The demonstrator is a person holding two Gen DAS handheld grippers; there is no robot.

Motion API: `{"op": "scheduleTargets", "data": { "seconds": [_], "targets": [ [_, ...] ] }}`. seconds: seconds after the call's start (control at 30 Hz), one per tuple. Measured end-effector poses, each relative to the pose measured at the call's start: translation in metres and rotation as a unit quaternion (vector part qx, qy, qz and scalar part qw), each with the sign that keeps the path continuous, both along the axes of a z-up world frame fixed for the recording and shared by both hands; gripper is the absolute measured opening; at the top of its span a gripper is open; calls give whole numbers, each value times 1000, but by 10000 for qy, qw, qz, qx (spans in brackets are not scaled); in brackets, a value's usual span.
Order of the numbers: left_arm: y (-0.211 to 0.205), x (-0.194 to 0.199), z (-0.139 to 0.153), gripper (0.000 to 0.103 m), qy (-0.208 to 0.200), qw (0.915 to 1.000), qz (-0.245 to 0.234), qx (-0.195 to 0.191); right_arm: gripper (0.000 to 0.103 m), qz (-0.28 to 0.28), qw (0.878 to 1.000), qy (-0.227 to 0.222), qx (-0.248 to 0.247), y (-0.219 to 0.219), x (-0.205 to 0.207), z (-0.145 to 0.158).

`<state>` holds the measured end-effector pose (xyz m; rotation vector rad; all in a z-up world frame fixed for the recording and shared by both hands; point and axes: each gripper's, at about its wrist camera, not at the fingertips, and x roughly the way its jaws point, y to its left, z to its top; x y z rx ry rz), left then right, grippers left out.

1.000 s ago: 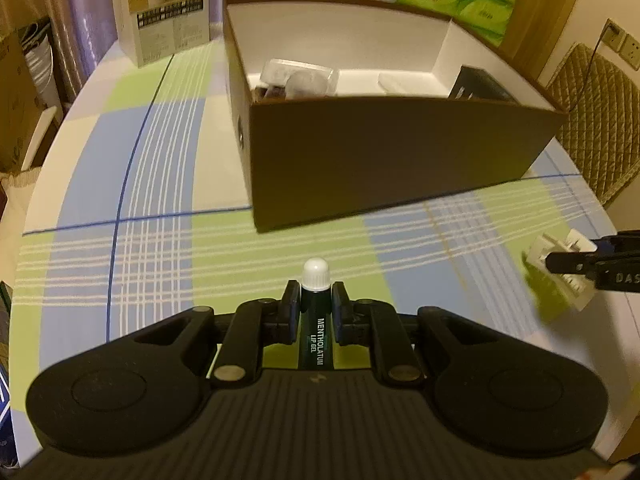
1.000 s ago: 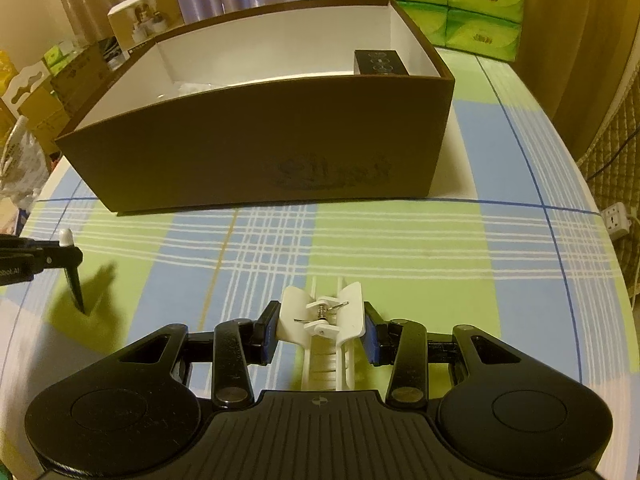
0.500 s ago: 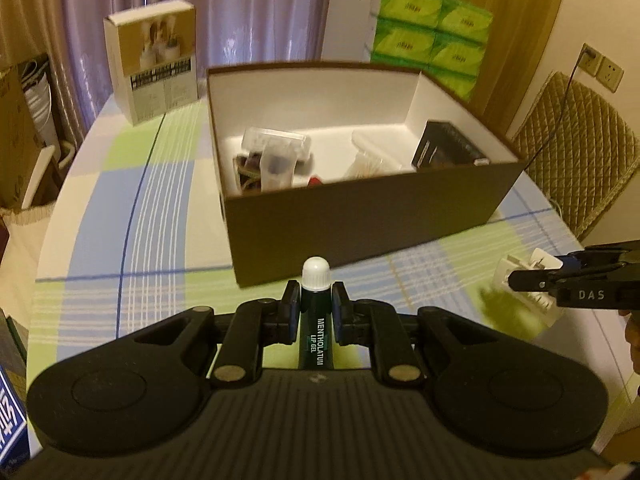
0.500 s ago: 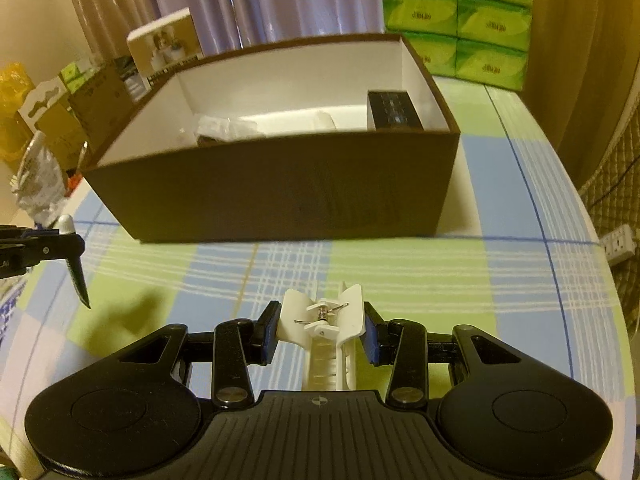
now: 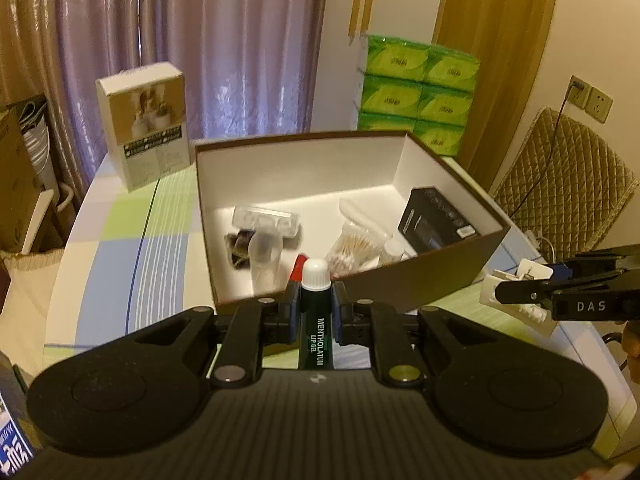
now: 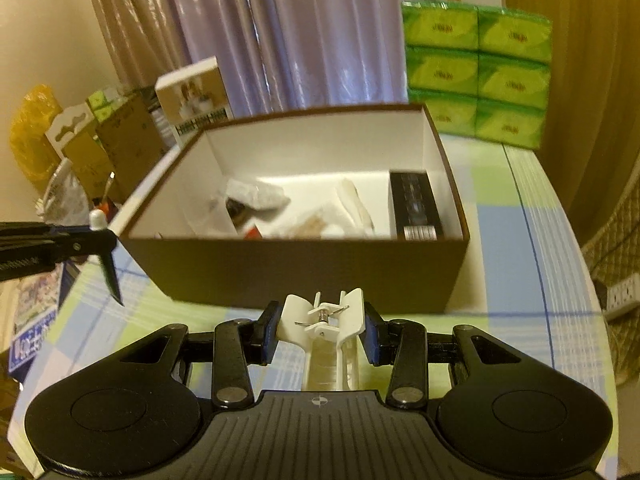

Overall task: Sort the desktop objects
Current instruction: 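Carry the lip balm tube and hair clip over the box with both tools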

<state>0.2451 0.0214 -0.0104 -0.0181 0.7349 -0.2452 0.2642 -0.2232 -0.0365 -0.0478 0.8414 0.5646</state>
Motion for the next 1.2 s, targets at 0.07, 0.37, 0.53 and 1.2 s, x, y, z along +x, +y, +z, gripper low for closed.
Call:
{"op": "scheduleTargets", "data": {
  "seconds": [0.07, 0.37, 0.53, 1.2],
  "targets": [
    [-3, 5, 4, 12, -49, 10000, -41, 6, 38, 64, 9999, -46, 82, 2, 4, 9],
    [-13, 34, 16, 12, -196, 9996, -153, -117, 38, 207, 9986, -300, 374, 16, 34, 40],
    [-19, 57, 20, 12, -253, 9994, -201, -156, 38, 310, 9980, -425, 351, 31, 53, 49],
    [-32, 161, -8, 12, 215, 9996, -152, -77, 38, 229, 9990, -310, 241, 63, 144, 20]
  ]
}}
